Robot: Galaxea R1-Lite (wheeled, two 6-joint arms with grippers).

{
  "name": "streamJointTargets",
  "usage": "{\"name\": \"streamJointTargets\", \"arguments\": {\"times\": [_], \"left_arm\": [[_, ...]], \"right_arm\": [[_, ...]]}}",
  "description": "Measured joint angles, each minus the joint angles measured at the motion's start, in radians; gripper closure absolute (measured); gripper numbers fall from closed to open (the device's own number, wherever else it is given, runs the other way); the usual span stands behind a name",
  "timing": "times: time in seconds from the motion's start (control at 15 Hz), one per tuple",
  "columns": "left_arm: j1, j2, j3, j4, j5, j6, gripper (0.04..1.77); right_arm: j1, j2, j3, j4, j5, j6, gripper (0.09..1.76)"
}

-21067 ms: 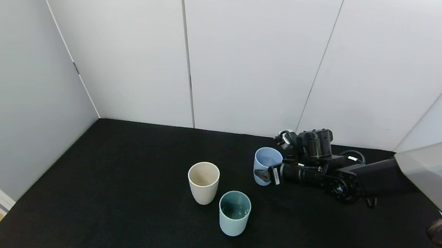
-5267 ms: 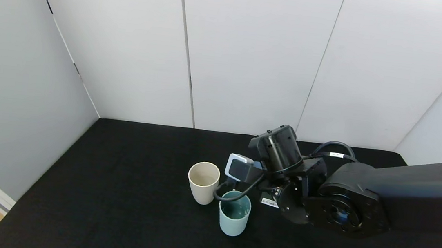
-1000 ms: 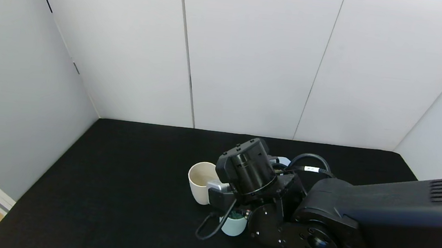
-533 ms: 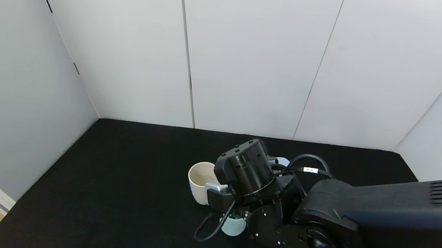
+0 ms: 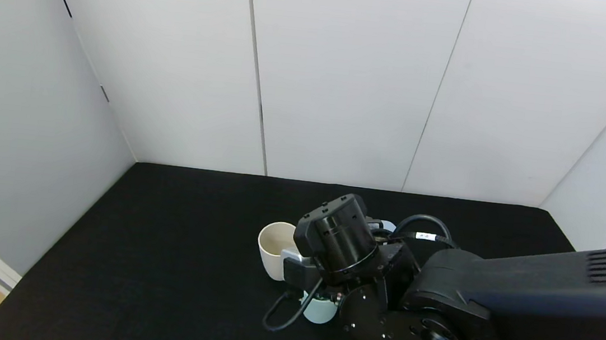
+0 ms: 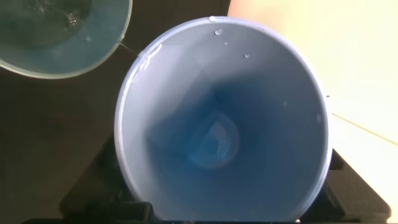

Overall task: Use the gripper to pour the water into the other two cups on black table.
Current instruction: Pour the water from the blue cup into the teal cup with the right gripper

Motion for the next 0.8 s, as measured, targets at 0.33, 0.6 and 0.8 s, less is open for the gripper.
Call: {"name": "streamJointTargets", "arguments": {"times": [0.33,0.6,0.8], "left_arm": [[0.000,0.000,0.000,0.000,0.000,0.000,0.09],[0.000,0.000,0.000,0.000,0.000,0.000,0.09],[0.000,0.000,0.000,0.000,0.000,0.000,0.09]], "right_arm": [[-0.009,-0.015,0.009,0.006,0.057,0.193,0.53],[-0.044,-0.042,0.023,0.004,0.145,0.403,0.53],[-0.105,-0.081,0.043,0.000,0.243,0.544,0.53]]}}
